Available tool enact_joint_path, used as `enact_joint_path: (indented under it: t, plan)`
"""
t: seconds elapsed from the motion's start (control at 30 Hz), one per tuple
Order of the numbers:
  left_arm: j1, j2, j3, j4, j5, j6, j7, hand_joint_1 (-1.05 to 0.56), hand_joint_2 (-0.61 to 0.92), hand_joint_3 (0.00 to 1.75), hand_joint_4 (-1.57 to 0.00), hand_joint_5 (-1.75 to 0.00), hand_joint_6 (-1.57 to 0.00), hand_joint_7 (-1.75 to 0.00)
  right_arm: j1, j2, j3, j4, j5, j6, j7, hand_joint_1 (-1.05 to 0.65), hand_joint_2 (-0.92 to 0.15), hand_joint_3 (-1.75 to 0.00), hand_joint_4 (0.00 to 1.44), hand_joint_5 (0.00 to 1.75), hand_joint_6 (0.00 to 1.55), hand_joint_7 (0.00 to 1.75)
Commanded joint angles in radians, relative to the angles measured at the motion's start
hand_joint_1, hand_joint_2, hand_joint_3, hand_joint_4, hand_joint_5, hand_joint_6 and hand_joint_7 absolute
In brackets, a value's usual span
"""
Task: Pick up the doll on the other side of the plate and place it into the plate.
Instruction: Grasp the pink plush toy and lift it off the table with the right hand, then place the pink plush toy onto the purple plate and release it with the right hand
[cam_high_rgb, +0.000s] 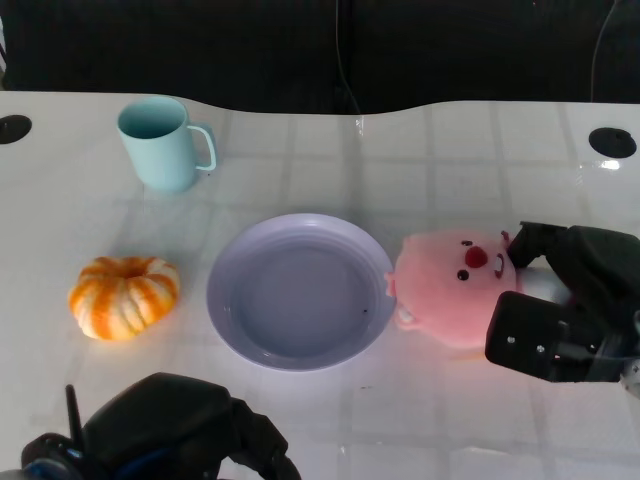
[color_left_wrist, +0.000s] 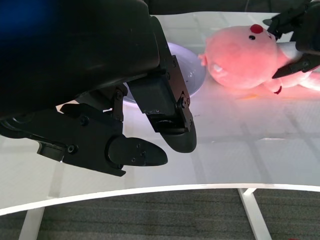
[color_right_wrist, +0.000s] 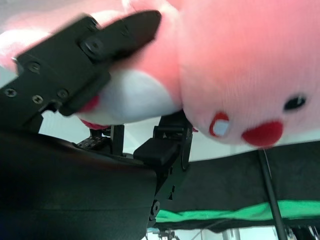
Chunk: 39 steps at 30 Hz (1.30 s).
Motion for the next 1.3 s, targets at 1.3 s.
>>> enact_joint_path:
  t: [1.3]
  plan:
    - [-0.05,-0.04,-0.069,0.144,0.079,-0.097,0.098,-0.24,0.92,0.23,-0.79,-1.29,-1.1,-0.03,-0.274,0.321,0.049,0.069,0.101,-0.028,0.094,-0.18,-0.44,-0.94,0.81,1.7,0.8,1.25]
